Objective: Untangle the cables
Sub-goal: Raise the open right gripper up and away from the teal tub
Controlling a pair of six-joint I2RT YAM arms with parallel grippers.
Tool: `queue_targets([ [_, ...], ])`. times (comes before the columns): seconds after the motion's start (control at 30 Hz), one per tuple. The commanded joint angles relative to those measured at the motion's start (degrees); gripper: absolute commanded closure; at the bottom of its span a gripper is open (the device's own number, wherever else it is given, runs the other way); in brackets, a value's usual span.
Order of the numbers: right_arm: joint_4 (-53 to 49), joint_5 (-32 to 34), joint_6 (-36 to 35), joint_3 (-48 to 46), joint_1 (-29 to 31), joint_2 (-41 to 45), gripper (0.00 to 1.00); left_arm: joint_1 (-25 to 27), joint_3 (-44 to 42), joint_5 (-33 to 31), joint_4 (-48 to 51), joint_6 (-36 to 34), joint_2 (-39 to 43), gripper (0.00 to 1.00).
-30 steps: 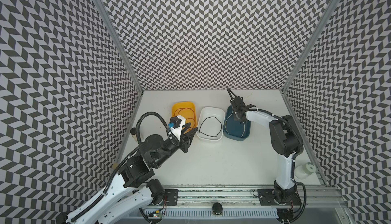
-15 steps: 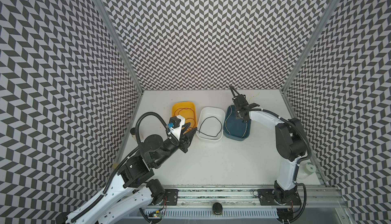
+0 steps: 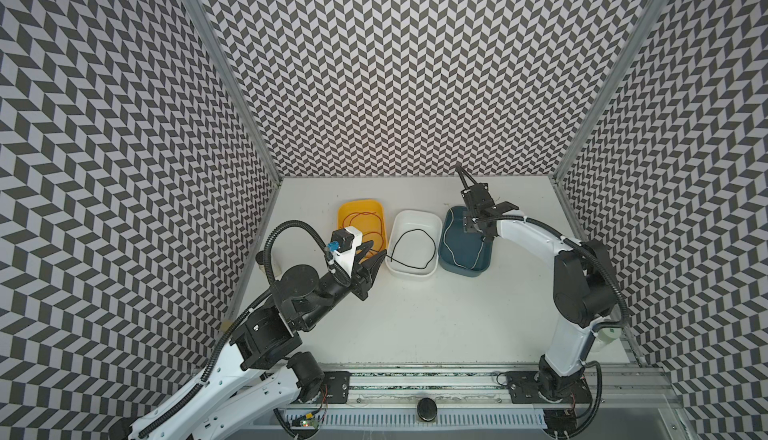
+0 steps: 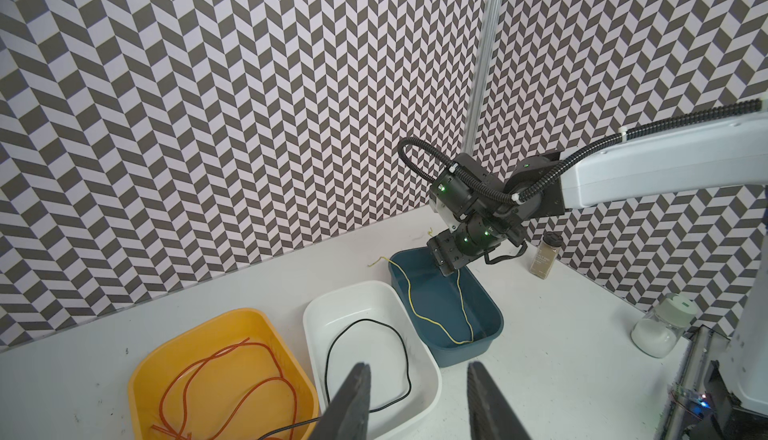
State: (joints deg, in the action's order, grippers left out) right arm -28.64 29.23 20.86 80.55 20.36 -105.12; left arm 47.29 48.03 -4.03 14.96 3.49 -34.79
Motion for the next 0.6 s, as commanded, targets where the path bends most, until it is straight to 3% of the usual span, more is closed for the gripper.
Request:
queue_targets([
  [0.0,0.7,3.2,0.8,-0.5,-0.2,4.3,0.16,-0.2,-0.2,0.3,-0.8,0.1,0.8,0.59],
  [0.07,3.8,2.4,0.7,-1.9,-1.7,5.6,0.16,-0.2,-0.2,0.4,-0.8,0.2,0.9,0.59],
  [0.17,4.9,-5.2,0.9,-1.1,-5.4,5.3,0.22,-0.2,-0.2,0.6,-0.8,0.2,0.7,0.59],
  [0.3,-3.5,-9.2,0.5,6.0,-6.4,1.7,0.23,-0.2,-0.2,0.5,-0.8,0.1,0.9,0.59],
  [0.43,-3.0,-20.1,1.3,5.6,-5.2,4.1,0.23,-0.2,-0.3,0.1,-0.9,0.1,1.1,0.59],
  [0.57,2.3,-21.0,0.6,-0.5,0.7,11.1,0.21,-0.2,-0.3,-0.3,-0.8,0.1,0.8,0.59],
])
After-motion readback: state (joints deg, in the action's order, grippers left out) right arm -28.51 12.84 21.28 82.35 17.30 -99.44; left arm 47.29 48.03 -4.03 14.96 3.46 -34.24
